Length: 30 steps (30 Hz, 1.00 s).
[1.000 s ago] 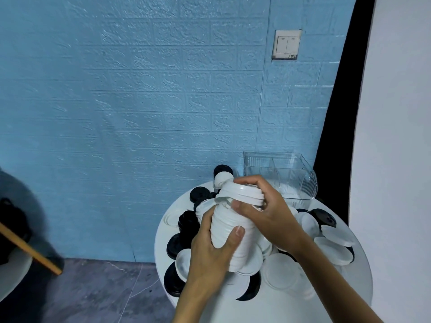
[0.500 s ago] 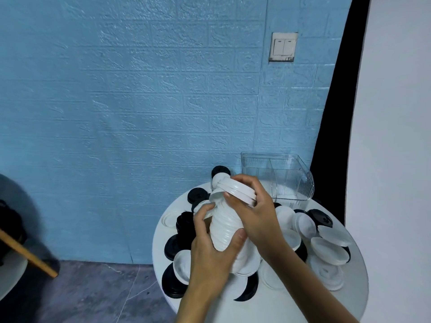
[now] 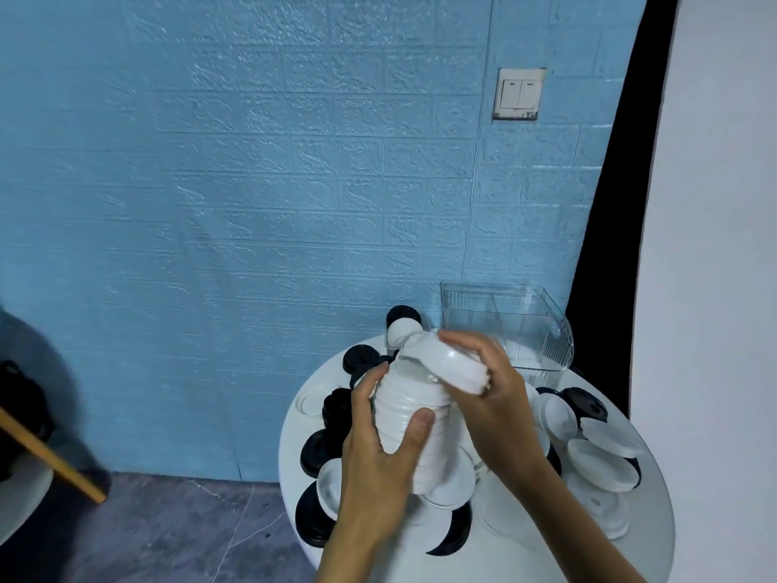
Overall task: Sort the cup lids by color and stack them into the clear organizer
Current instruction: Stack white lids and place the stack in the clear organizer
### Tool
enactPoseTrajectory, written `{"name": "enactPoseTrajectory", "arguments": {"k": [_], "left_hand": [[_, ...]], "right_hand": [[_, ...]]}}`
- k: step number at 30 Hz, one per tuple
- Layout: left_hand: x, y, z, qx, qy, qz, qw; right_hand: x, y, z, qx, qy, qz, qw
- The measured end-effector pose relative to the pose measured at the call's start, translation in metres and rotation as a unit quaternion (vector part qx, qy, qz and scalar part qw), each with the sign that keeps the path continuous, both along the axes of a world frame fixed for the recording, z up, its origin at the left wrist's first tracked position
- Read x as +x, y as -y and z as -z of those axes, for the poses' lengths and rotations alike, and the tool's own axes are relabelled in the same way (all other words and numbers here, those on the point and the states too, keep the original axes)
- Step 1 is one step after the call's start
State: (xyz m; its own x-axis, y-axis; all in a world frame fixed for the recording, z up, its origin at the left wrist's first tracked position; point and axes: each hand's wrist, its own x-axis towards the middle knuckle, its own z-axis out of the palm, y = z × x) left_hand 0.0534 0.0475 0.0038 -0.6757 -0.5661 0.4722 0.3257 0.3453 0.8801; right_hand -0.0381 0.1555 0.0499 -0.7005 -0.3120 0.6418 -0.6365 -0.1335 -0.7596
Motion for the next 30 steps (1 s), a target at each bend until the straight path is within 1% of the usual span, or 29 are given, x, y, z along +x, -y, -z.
{"name": "enactPoseTrajectory", "arguments": {"k": [2, 5, 6, 9, 13, 18, 22, 26, 30], "left_hand": [[0.000, -0.001, -0.002, 0.000, 0.003, 0.004, 1.000], [0.002, -0.001, -0.001, -0.004, 0.017, 0.018, 1.000], [0.003, 0.000, 0.000, -0.004, 0.021, 0.021, 1.000], [0.003, -0.001, 0.002, -0.016, 0.024, 0.020, 0.999], [0.001, -0.002, 0.005, -0.031, 0.024, 0.012, 0.999], [0.002, 0.000, 0.004, -0.039, 0.020, 0.008, 0.999], [0.003, -0.001, 0.006, -0.046, 0.012, 0.009, 0.999], [0.003, -0.002, 0.006, -0.056, 0.009, 0.004, 0.998], [0.005, -0.001, 0.007, -0.069, 0.015, 0.011, 0.997]], "right_hand": [[-0.001, -0.004, 0.006, 0.031, -0.024, -0.037, 0.999], [-0.001, -0.012, 0.005, 0.068, 0.031, -0.131, 0.989], [-0.001, -0.014, 0.005, 0.078, 0.039, -0.145, 0.986], [-0.001, -0.015, 0.006, 0.086, 0.037, -0.134, 0.987], [-0.004, -0.012, 0.004, 0.062, 0.082, -0.124, 0.987], [-0.006, -0.009, 0.003, 0.054, 0.114, -0.106, 0.986], [-0.010, -0.007, 0.005, 0.021, 0.177, -0.115, 0.977], [-0.011, -0.008, 0.006, 0.063, 0.167, -0.099, 0.979], [-0.010, -0.008, 0.003, 0.088, 0.175, -0.114, 0.974]]}}
